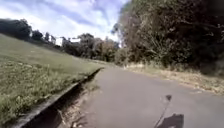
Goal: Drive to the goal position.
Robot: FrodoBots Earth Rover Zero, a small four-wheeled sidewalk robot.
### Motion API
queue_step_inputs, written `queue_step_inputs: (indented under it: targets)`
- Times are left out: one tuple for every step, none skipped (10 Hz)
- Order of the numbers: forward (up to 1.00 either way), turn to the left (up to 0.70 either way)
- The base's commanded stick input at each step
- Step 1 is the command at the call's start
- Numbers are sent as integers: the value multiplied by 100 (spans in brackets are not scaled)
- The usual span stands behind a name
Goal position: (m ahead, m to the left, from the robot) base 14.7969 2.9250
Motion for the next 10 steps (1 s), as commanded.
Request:
queue_step_inputs:
  targets:
    - [70, 0]
    - [70, 0]
    - [70, 0]
    - [70, 0]
    - [70, 0]
    - [70, 0]
    - [70, 0]
    - [70, 0]
    - [70, 0]
    - [70, 0]
